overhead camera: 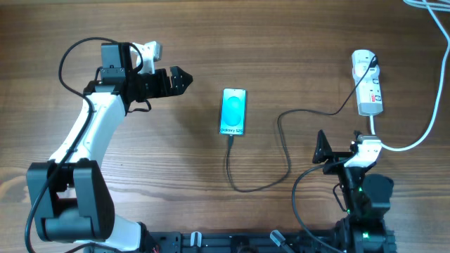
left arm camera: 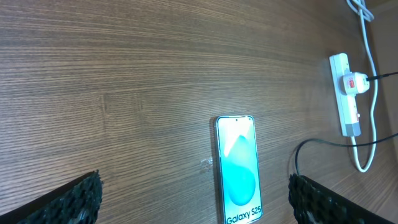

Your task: Plug charger to phone and switch on socket

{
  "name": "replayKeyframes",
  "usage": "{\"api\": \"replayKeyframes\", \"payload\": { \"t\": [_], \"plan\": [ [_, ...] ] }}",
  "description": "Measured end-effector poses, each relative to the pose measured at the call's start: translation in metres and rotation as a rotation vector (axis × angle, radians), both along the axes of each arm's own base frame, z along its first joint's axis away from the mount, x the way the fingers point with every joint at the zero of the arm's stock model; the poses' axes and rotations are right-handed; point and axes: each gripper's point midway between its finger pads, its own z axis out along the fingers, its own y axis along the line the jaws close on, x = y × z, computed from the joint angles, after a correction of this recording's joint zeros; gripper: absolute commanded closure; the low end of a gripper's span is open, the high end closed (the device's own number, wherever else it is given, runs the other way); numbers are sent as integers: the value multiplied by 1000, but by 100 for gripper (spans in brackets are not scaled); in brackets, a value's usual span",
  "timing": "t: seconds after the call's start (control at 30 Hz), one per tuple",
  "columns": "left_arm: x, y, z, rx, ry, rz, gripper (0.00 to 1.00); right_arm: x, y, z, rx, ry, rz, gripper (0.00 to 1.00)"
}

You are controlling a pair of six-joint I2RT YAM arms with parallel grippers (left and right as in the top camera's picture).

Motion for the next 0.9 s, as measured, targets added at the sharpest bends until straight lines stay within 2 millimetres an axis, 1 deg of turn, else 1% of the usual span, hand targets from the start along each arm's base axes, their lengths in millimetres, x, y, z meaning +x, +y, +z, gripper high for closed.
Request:
{"api": "replayKeyframes", "payload": {
  "t": [0.17,0.3,0.4,0.57,0.9],
  "plan": [
    [0,0,0,0,0,0,0,-3,5,23,-37,-100,36,0],
    [0,0,0,0,0,0,0,-4,7,27,-55,-122,50,0],
    [0,0,0,0,0,0,0,-4,7,30,-33,-132,46,0],
    [0,0,0,0,0,0,0,-8,8,47,0,-203,42,0],
    [0,0,0,0,0,0,0,-8,8,47,7,-200,41,0]
  ]
}}
